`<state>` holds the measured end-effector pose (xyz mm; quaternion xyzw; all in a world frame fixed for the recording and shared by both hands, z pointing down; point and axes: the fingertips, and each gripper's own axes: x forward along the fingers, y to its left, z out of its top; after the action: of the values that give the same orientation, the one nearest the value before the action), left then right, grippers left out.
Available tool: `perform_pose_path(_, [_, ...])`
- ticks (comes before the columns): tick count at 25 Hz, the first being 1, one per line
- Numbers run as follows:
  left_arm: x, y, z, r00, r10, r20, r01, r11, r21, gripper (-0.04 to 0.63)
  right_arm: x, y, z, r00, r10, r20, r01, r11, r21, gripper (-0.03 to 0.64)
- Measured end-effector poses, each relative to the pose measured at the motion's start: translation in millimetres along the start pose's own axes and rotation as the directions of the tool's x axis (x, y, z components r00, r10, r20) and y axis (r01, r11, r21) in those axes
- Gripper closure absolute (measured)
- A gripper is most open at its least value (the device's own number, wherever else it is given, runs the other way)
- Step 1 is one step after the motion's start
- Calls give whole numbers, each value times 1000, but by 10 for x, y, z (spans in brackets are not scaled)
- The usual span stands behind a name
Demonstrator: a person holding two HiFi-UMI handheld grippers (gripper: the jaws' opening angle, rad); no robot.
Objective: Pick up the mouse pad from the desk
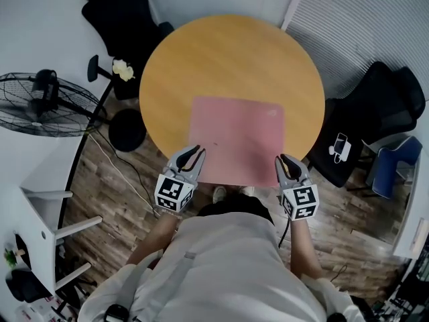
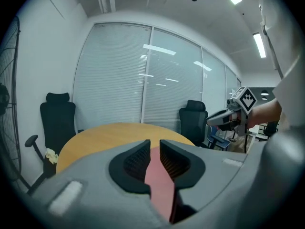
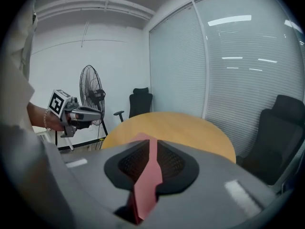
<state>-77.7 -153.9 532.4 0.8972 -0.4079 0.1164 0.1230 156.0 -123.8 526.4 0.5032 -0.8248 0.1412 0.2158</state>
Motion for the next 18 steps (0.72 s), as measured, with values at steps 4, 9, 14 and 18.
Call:
perform_pose_path(4, [27, 89, -421, 997, 11, -72, -13, 999, -29, 523, 89, -59, -345, 998, -2, -67, 3, 1000, 18, 561])
perform_pose_path(9, [17, 223, -906, 988, 40, -147, -50, 997, -64, 523, 197, -107, -722, 990, 1, -140, 3, 1000, 27, 557])
perform_pose_path(14, [-27, 330, -1320, 975, 53, -216, -75, 992, -97, 523, 257, -142, -1075, 978, 1, -207, 7, 999, 38, 555])
perform_pose_path(18, [-77, 381, -1626, 961, 56, -271, -92, 988, -125, 522, 270, -179, -1329, 968, 3, -251, 12, 998, 59, 554])
